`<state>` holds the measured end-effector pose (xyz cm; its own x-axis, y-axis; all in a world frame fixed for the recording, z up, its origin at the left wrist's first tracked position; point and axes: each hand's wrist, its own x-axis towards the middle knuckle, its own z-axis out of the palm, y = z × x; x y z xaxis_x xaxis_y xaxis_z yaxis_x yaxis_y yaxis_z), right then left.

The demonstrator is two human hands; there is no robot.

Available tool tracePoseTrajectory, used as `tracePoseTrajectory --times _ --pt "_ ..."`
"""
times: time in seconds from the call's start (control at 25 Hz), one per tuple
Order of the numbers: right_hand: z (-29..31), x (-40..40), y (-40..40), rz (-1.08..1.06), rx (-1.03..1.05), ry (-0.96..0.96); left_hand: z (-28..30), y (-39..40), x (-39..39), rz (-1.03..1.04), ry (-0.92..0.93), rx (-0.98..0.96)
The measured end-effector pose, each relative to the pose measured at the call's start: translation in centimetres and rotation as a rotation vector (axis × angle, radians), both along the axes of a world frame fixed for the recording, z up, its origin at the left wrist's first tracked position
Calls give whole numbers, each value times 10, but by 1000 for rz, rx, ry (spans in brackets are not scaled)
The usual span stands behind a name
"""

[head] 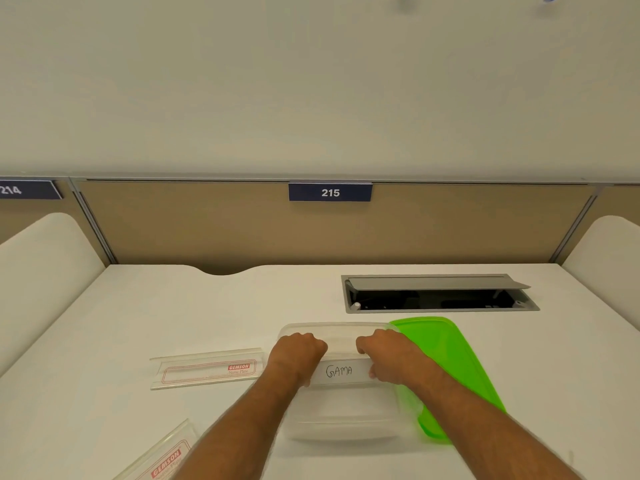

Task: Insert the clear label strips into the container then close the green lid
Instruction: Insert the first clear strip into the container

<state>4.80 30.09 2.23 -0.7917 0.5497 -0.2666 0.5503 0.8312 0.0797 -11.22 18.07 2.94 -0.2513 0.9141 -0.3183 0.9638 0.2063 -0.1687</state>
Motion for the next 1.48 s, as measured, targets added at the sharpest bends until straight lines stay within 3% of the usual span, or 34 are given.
tracePoseTrajectory --times 0.52,0.72,0.88,0.96,1.12,1.48 --pt "0 2 -8 69 88 -49 -7 -6 2 -37 24 77" --pt "15 7 -15 2 107 200 2 -17 0 -43 -116 321" --pt "27 16 -33 -13 205 510 10 -31 2 -67 -129 610" --pt "29 20 -43 -3 244 619 13 -40 5 -46 -108 643" --pt "29 28 -64 -79 292 602 17 -61 12 12 -26 614" --pt "21 53 -106 -176 276 529 15 -110 25 79 -37 634"
